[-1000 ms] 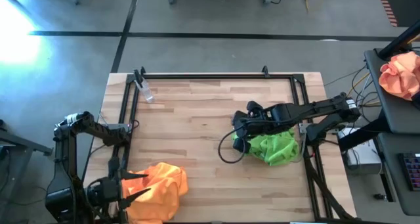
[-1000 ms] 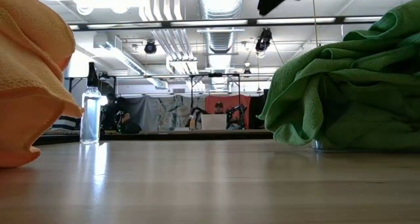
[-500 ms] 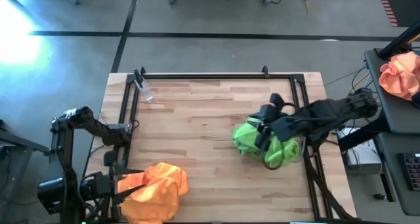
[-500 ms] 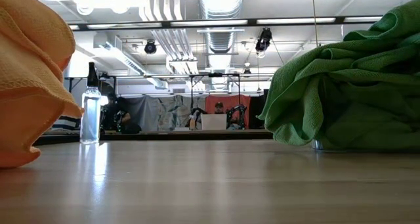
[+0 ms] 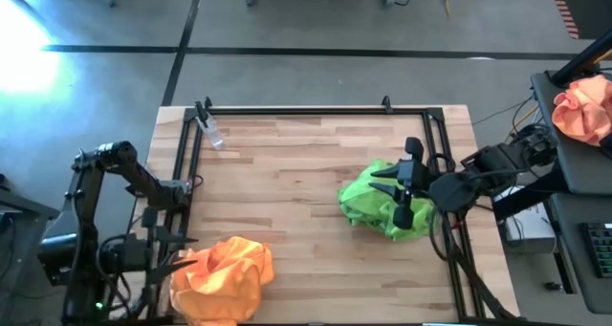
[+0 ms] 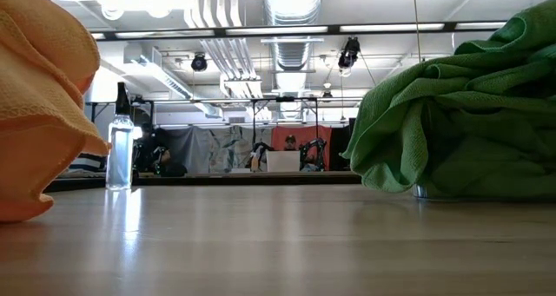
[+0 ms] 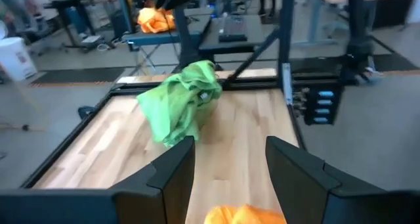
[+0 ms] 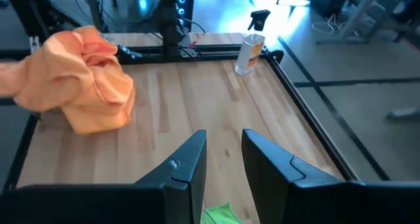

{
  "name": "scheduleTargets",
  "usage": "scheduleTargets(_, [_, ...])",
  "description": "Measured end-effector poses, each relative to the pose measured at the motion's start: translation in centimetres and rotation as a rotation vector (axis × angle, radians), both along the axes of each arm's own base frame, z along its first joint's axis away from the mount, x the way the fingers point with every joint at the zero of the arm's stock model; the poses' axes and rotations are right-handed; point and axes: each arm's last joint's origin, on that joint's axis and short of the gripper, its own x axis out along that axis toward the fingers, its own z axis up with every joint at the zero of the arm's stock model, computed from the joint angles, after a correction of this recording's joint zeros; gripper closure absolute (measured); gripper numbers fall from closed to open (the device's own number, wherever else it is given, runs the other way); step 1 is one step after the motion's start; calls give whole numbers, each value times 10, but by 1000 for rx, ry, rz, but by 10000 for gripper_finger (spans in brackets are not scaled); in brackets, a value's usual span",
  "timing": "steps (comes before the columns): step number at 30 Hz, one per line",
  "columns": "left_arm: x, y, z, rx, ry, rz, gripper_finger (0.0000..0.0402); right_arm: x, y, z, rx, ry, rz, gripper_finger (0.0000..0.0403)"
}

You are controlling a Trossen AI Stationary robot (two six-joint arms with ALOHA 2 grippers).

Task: Sort microfiber towel by color & place in baskets
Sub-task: Return to Home Position

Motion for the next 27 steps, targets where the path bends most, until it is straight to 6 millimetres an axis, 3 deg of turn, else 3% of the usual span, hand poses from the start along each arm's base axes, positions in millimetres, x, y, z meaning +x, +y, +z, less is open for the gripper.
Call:
scheduleTargets(17, [-14, 61, -66, -123, -57, 69, 231, -21, -10, 12, -4, -46, 24, 312])
scheduleTargets(22, [-16, 79, -73, -134, -70, 71, 231, -30, -15, 11, -4, -54, 25, 312])
scheduleTargets(27, [-19, 97, -74, -144, -71, 62, 231, -41, -22, -6, 19, -50, -29, 312])
